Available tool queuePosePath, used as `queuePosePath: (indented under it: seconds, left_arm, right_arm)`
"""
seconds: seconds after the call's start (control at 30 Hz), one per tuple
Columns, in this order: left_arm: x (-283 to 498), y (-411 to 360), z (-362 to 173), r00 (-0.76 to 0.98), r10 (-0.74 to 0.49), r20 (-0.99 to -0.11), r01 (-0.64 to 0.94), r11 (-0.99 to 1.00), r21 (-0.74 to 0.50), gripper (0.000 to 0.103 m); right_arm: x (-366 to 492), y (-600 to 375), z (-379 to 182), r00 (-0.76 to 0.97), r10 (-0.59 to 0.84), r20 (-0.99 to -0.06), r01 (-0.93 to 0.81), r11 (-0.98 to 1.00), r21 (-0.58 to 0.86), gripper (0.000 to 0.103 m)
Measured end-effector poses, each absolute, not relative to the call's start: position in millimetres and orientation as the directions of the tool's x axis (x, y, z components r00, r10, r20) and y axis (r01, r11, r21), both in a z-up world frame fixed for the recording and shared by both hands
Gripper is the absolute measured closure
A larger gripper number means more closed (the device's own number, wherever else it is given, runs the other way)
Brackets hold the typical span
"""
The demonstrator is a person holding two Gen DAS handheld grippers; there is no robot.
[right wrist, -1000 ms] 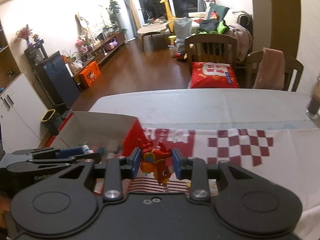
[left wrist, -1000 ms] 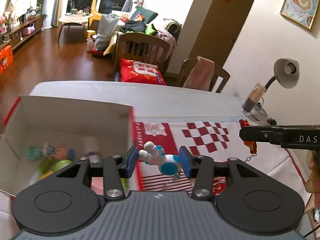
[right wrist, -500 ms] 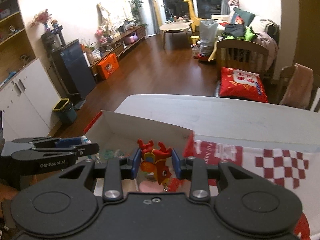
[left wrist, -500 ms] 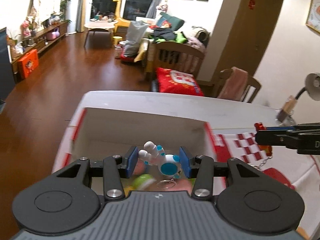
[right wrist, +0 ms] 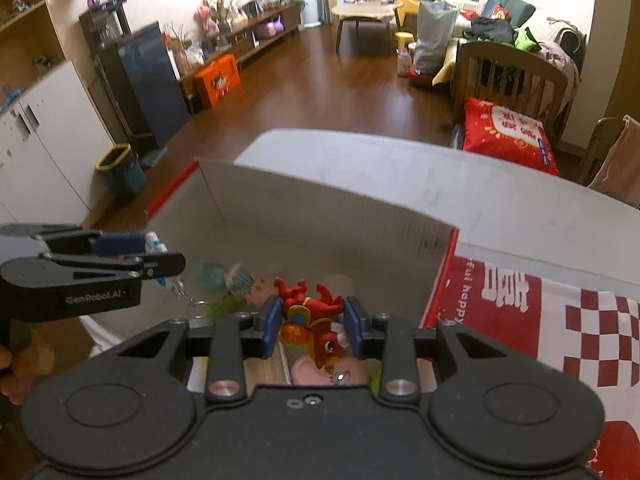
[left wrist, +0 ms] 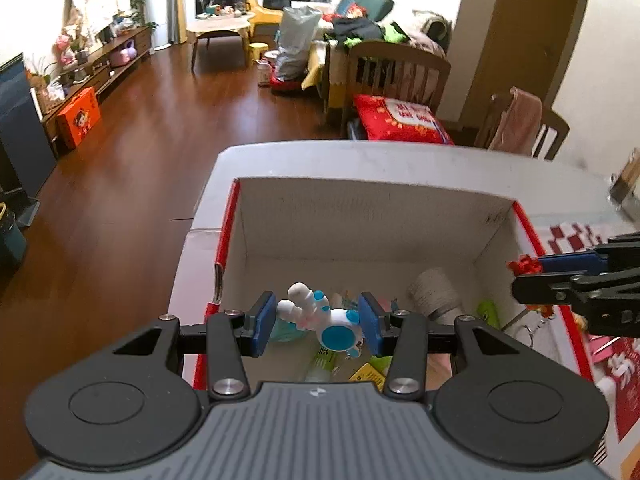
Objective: Organize rigid objects
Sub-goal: 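Open both grippers to drop the figurine and dragon toy into the box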
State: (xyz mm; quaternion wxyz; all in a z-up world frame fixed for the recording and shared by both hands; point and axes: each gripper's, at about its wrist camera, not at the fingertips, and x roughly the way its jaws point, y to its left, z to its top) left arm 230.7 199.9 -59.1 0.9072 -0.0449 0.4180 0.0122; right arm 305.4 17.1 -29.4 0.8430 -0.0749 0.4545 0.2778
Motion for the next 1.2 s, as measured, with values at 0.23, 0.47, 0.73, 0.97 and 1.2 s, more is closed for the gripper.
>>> queuePosePath:
  seconds: [0.23,0.47,0.73,0.97,1.2]
  left_arm:
    - [240.8,189.1,-75.3,0.618,-0.007,-0.787,-0.014,1.000,-0.019,0.058]
    - [252.4,172.3,-88.7,0.562,-0.004,-0.827,0.045,0.999,0.026,0.058]
    - [258.6,161.4,-103.2,0.502,-0.006,-0.865,0.063,0.998,0.030,0.058]
    - [256.2,161.1,-106.0,0.481,-0.015,-0.877,0.059,0.998,0.016,0.058]
    - [250.3,163.4,-97.4,0.492,-0.032,-0.870,0.038,0.999,-0.015,0.054]
  right_arm:
    - [303.2,31.1,-50.9,0.391,0.373,-0.842,-0.576,0.812,0.092,0.071]
    - [291.6,43.7,-64.1,0.360,0.344,-0.867,-0.620,0.783,0.054,0.071]
    - [288.5,49.0,-75.1,0.343,0.308,-0.887,-0.625,0.780,0.030,0.068]
    - [283.9,44.9,-72.6,0.348,0.325,-0.880,-0.620,0.784,0.044,0.061]
    - [278.8,38.5,-61.1,0.354,0.352,-0.866,-0.610,0.789,0.071,0.054]
